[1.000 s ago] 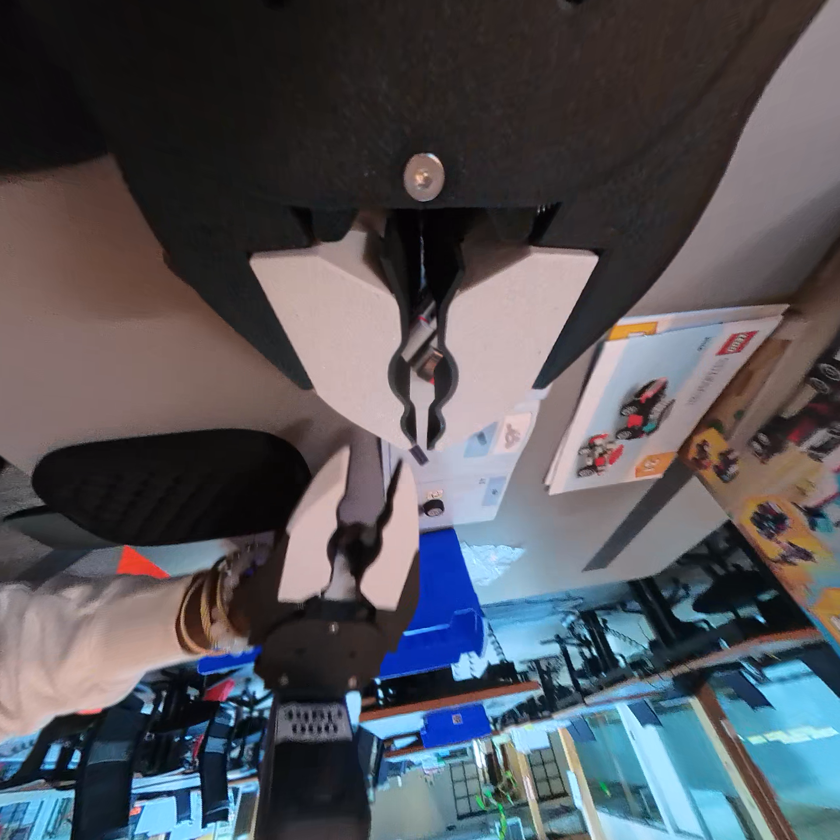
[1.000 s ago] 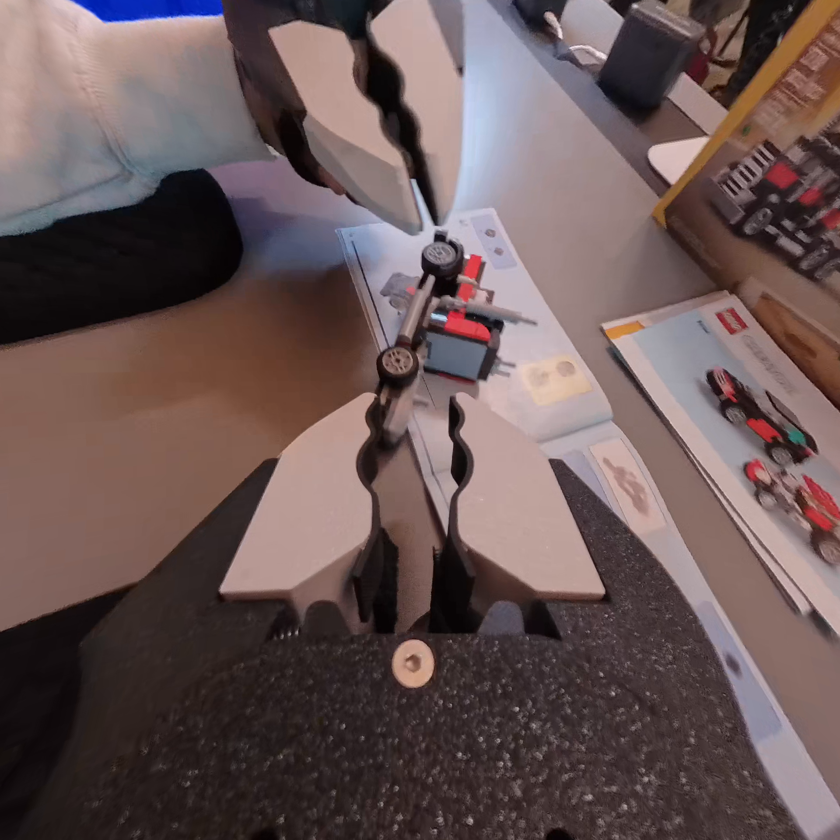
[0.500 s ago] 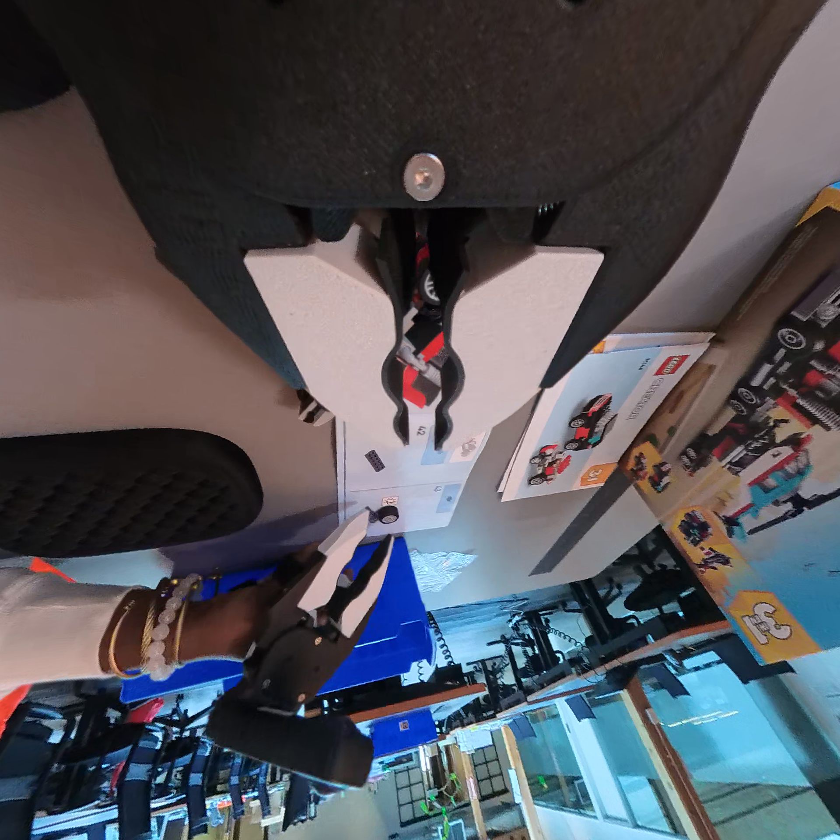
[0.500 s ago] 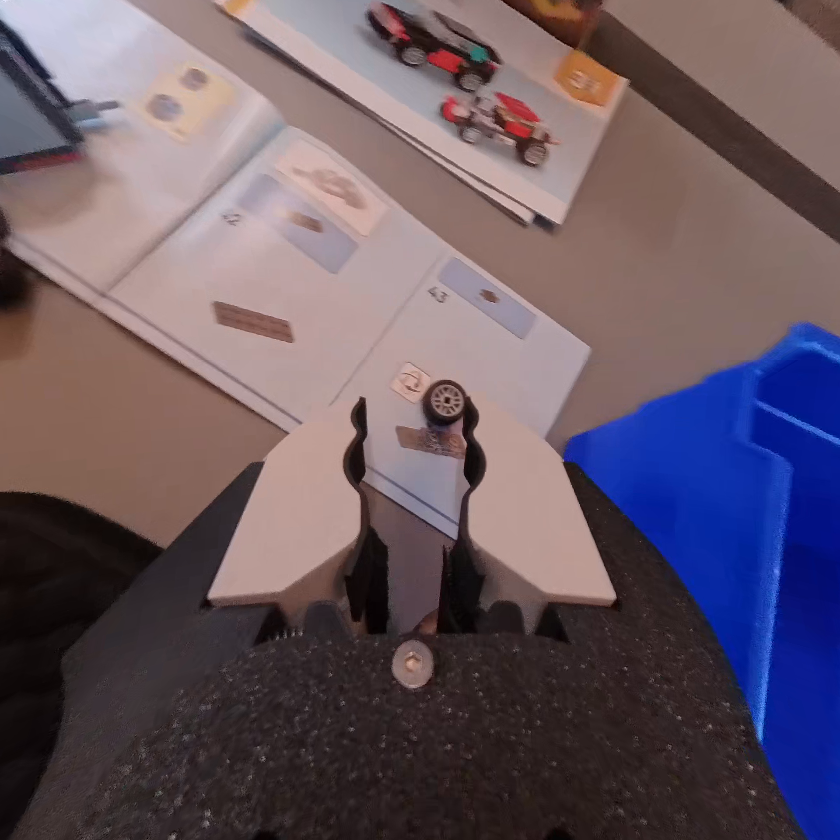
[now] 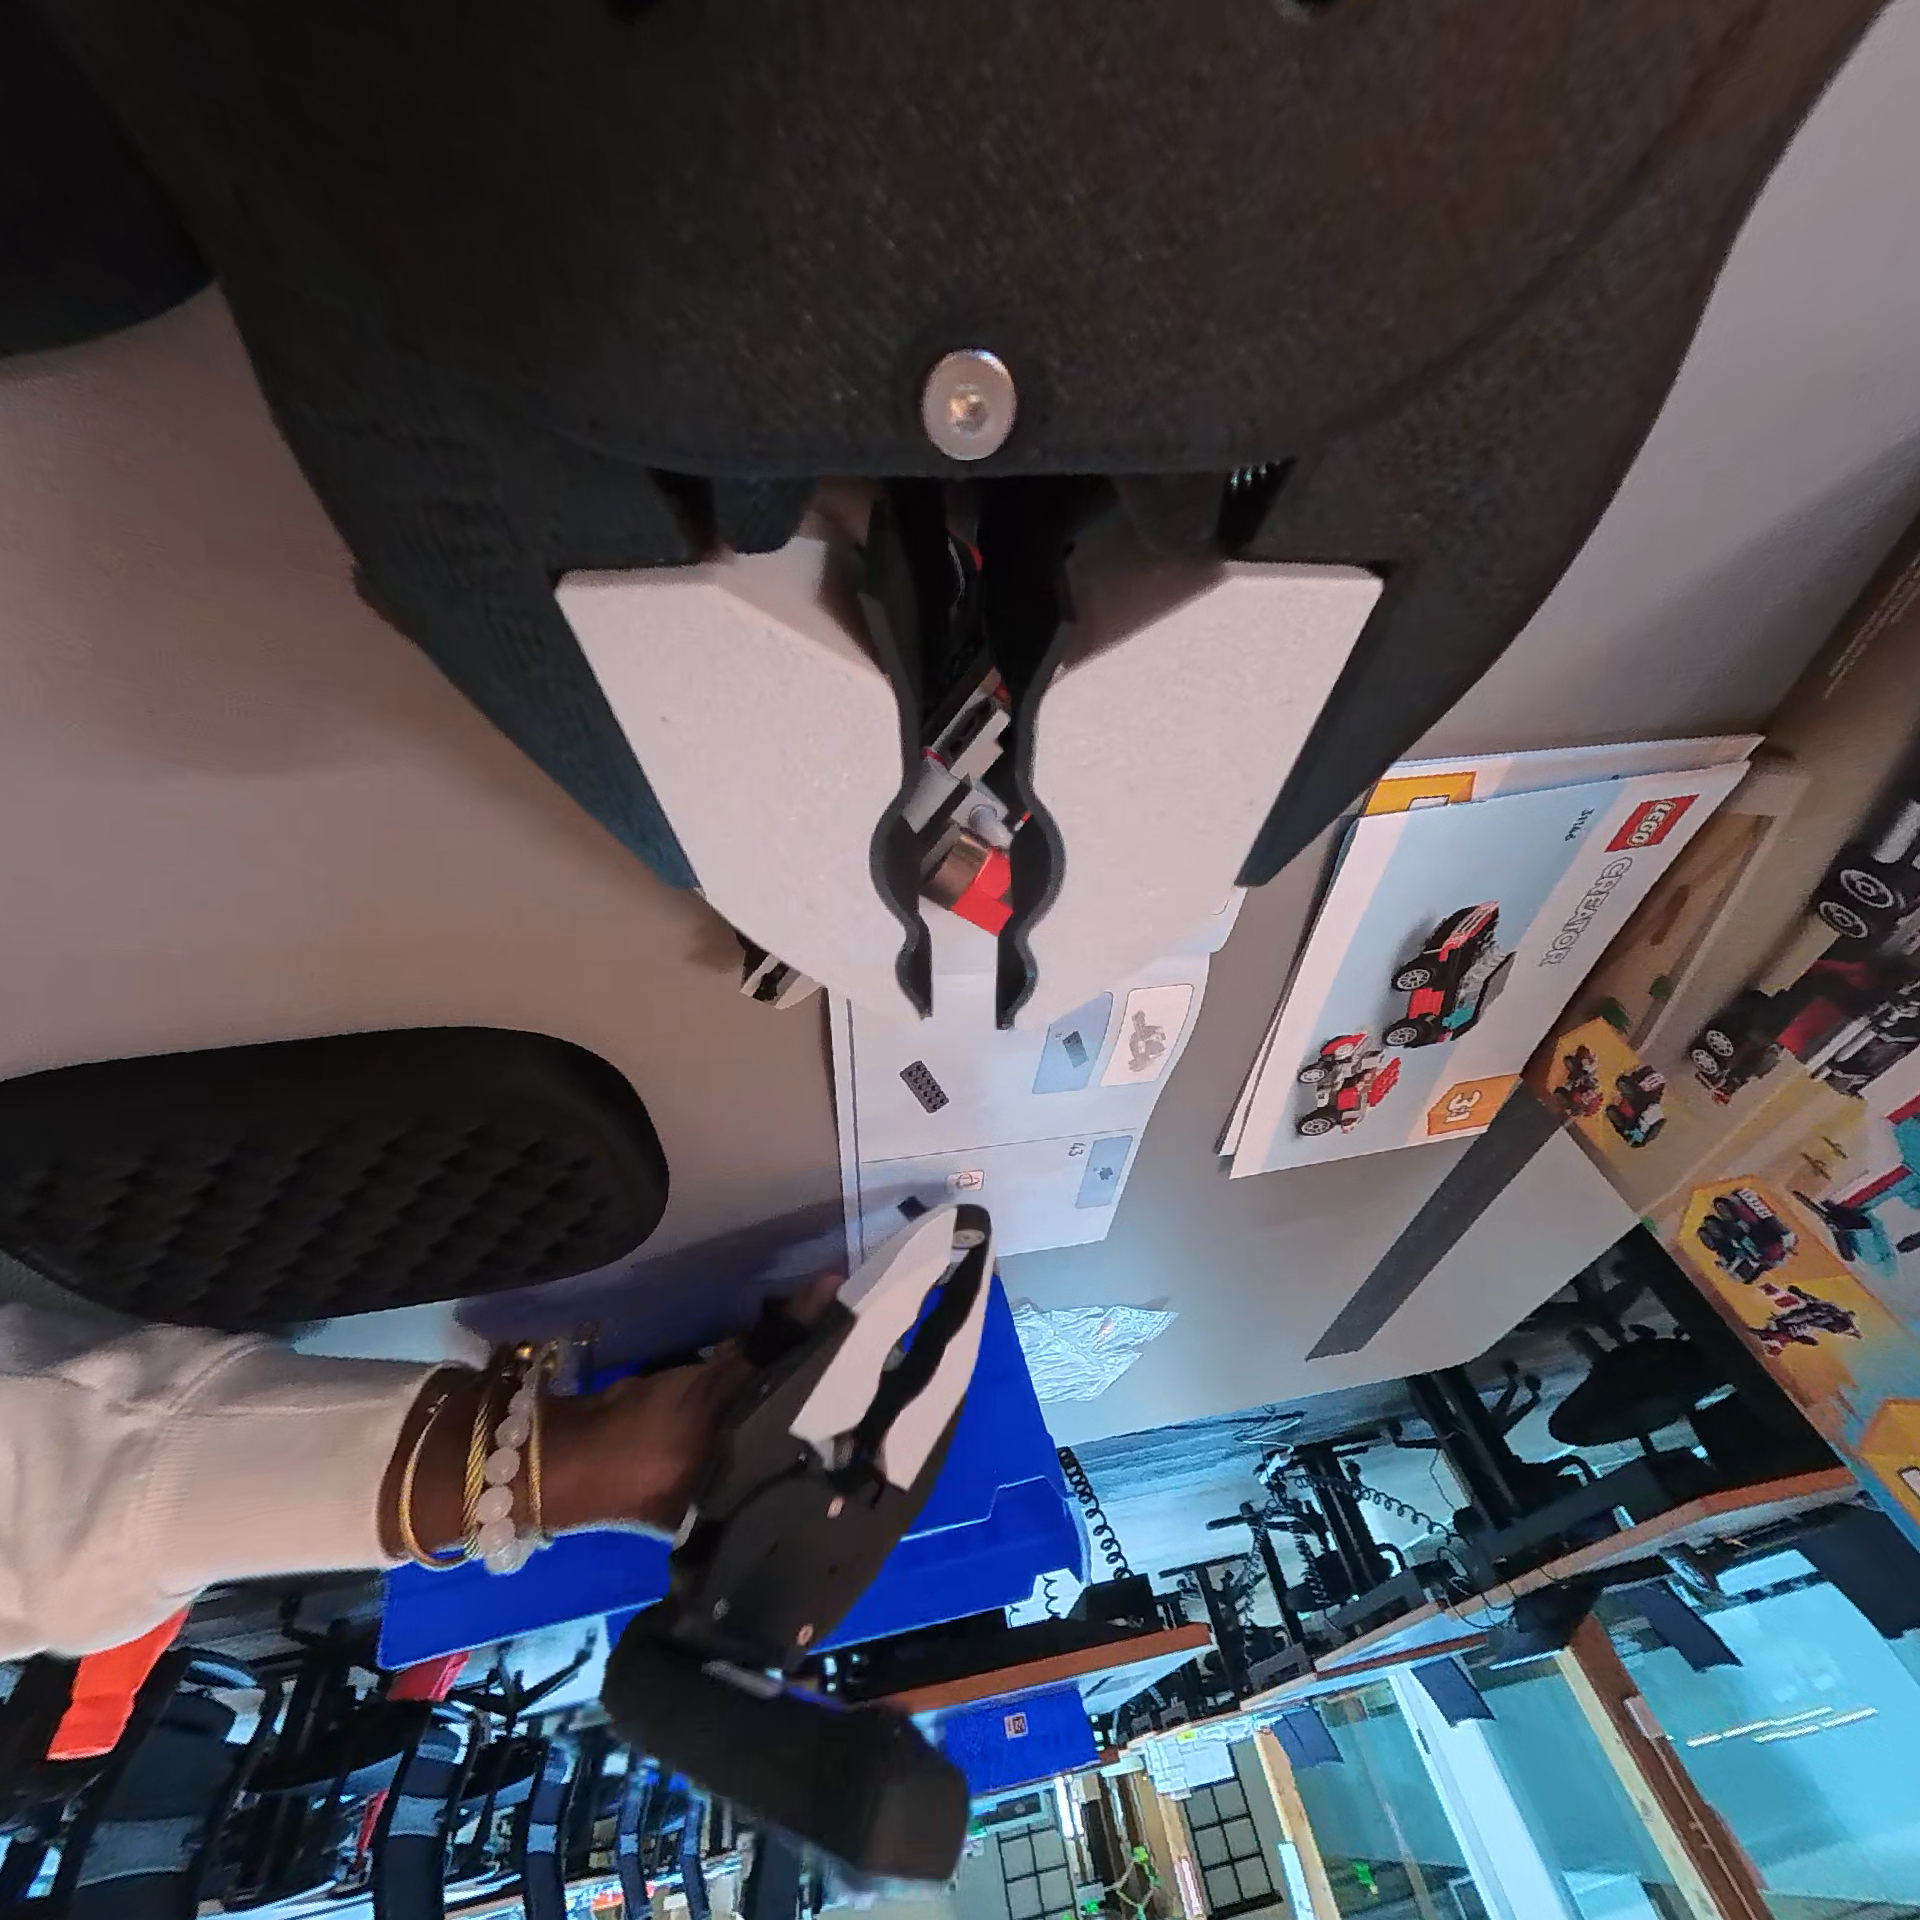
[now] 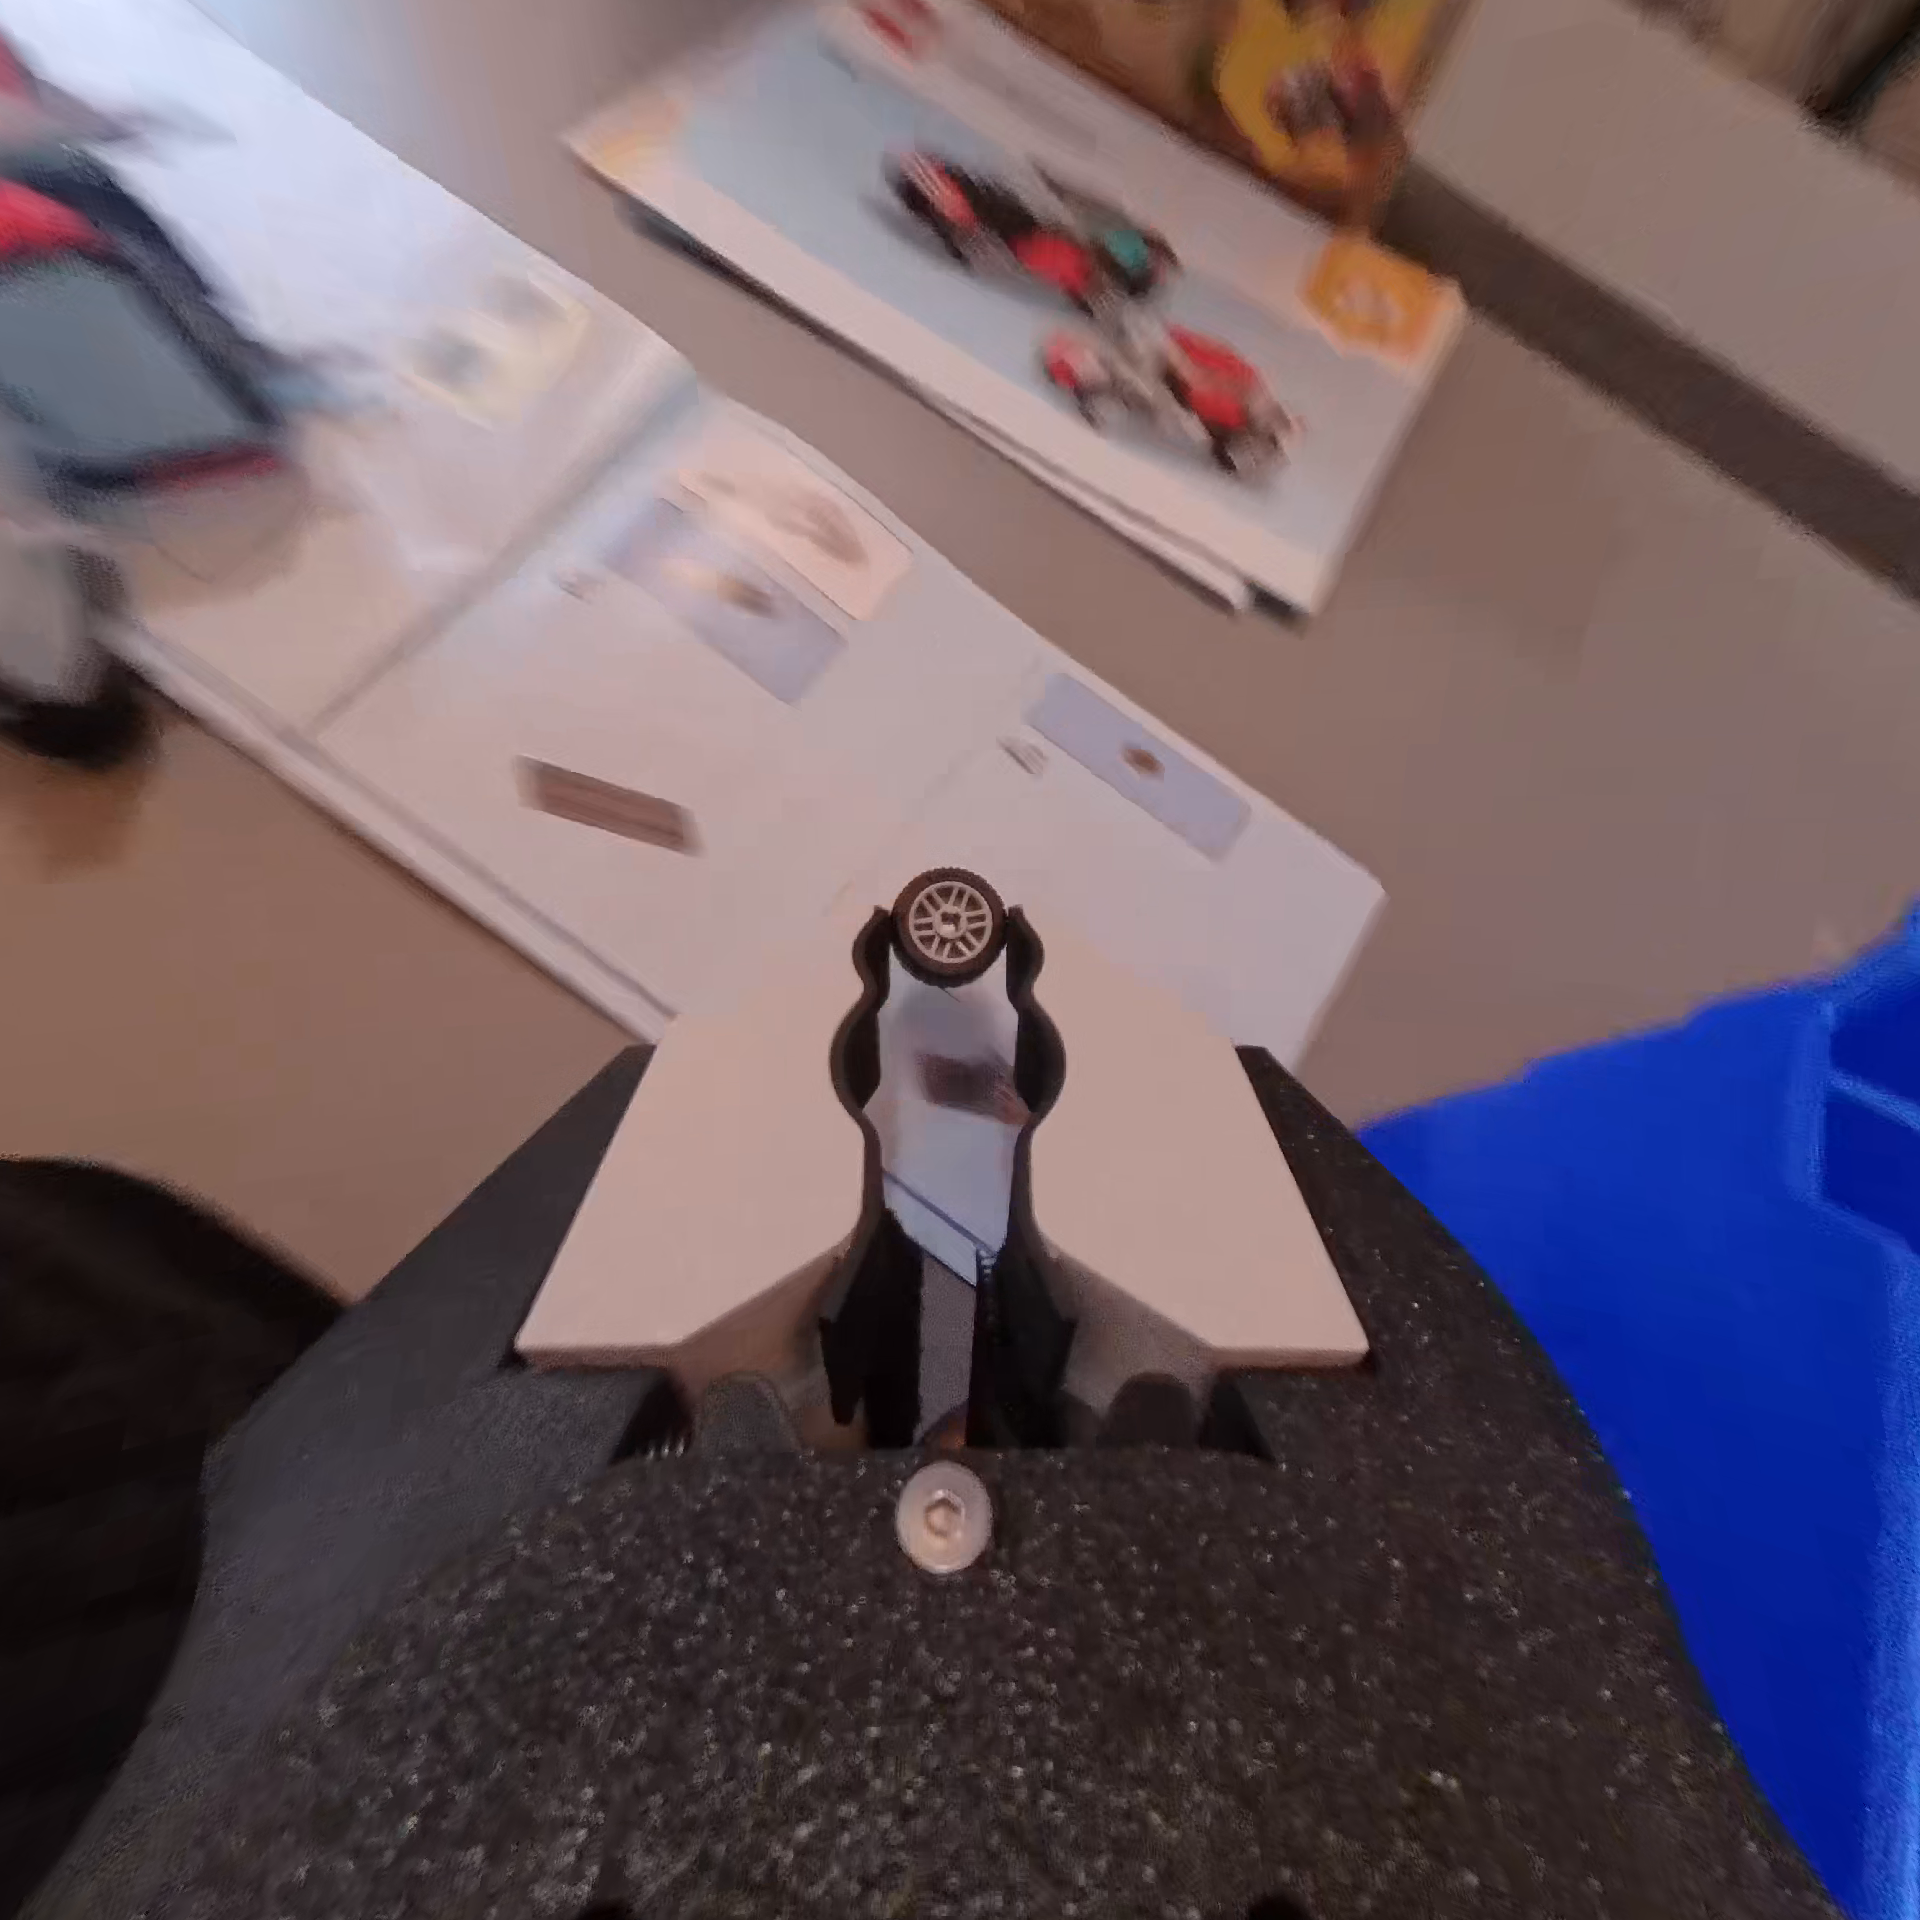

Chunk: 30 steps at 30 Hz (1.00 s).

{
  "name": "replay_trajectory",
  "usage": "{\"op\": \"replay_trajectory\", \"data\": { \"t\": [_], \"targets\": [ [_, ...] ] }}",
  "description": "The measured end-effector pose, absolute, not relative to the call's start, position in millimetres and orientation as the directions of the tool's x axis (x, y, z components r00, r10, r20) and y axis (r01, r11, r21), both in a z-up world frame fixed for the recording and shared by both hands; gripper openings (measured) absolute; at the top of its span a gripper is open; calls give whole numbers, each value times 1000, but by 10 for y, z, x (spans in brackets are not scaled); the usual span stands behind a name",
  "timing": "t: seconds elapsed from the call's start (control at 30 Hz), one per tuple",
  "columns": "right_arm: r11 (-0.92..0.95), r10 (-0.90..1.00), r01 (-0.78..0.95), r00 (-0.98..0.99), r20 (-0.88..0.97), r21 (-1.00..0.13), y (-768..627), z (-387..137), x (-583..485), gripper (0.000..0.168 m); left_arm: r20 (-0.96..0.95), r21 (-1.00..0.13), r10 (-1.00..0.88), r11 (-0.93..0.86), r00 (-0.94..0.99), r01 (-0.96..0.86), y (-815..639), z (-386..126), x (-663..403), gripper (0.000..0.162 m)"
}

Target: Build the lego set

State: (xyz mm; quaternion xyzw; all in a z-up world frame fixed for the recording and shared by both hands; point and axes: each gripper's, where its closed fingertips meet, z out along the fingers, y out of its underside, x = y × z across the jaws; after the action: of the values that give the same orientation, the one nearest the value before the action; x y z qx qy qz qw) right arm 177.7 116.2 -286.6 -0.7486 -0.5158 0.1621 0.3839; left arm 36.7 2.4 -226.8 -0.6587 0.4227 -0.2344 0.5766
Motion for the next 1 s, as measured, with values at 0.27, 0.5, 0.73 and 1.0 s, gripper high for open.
{"op": "replay_trajectory", "data": {
  "t": [0.27, 0.5, 0.73, 1.0],
  "targets": [
    [230, 970, 537, -195, 146, -812, -136, -2462, 949, 21, -167, -956, -846, 13, 506, -292, -12, -2296, 399, 12],
    [337, 938, 620, -284, 198, -708, -196, -2609, 782, 21, -186, -947, -879, 42, 440, -318, -100, -2298, 538, 6],
    [390, 919, 661, -318, 232, -641, -175, -2672, 727, 21, -207, -913, -903, 40, 378, -405, -140, -2430, 692, 4],
    [369, 927, 661, -311, 209, -653, -166, -2716, 732, 21, -197, -905, -912, 27, 361, -426, -150, -2491, 721, 3]
  ]
}}
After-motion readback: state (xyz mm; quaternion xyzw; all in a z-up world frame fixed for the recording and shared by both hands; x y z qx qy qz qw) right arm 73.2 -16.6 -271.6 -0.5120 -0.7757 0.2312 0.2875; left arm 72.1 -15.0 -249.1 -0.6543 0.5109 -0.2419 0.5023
